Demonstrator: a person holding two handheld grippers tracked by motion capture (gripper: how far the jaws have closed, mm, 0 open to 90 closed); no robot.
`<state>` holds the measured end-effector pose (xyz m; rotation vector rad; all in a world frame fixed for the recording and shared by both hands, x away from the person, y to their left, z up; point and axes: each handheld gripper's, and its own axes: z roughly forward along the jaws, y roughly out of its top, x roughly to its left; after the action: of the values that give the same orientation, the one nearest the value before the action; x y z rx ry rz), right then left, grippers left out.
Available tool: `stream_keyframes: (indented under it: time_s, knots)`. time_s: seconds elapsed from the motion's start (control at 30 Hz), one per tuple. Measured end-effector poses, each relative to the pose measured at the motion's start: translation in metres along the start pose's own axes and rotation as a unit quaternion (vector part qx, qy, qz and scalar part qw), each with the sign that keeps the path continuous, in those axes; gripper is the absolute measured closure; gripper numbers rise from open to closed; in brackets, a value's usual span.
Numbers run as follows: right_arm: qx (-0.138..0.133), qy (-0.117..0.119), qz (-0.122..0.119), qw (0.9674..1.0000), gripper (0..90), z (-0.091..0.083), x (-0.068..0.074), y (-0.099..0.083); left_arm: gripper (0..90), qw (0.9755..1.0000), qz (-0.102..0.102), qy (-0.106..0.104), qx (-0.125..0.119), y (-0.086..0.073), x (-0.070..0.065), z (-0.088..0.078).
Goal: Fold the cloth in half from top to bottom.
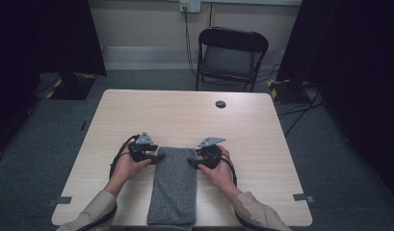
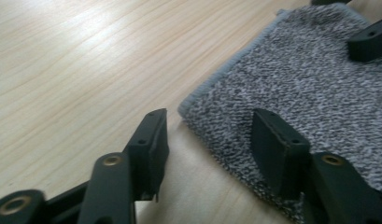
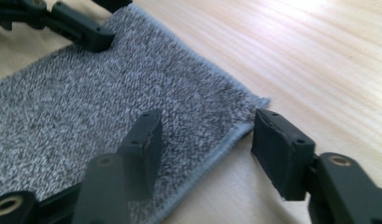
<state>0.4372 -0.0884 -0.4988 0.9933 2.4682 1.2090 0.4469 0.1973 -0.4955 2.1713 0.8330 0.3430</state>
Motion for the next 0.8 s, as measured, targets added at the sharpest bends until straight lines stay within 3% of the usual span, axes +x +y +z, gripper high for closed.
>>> stream_keyframes:
  time_s: [0.1,0.23,0.33,0.4,0.47,0.6,0.67,0.73,0.8]
  knots:
    - [-0.018,-0.002,0.006,0.9998,42.4,-0.005,-0.004,0.006,40.5,0.9998,-0.014,0.009,-0.011,0.002,0.004,-0.002]
    - [-0.004,-0.009,-0.003,0.9999,45.7,0.001,-0.013,0.016,48.2,0.9994,-0.027,0.014,-0.015,0.002,0.01,0.0]
    - [0.017,-0.012,-0.018,0.9996,50.1,0.009,-0.013,0.014,52.7,0.9996,-0.021,0.008,-0.015,0.0,0.009,0.004]
    - [0.013,-0.014,-0.025,0.9995,51.8,0.011,-0.012,0.013,56.4,0.9999,-0.01,0.0,-0.014,0.0,0.009,0.004]
    - [0.003,-0.009,-0.033,0.9994,59.7,0.012,-0.011,0.01,61.1,0.9999,-0.007,-0.002,-0.015,0.0,0.007,0.004]
    - [0.004,0.01,-0.015,0.9998,80.2,0.009,-0.009,0.008,73.1,0.9998,-0.006,-0.018,-0.009,0.002,0.004,0.004]
    - [0.005,0.021,-0.004,0.9998,84.5,0.008,-0.01,0.008,81.3,0.9998,0.002,-0.02,0.005,0.006,0.001,0.004]
    - [0.008,0.028,0.001,0.9996,85.7,0.008,-0.011,0.008,82.6,0.9996,0.0,-0.022,0.015,0.011,-0.002,0.004]
    - [0.011,0.029,0.005,0.9995,86.1,0.006,-0.013,0.008,84.3,0.9992,-0.011,-0.039,-0.005,0.013,-0.003,0.005]
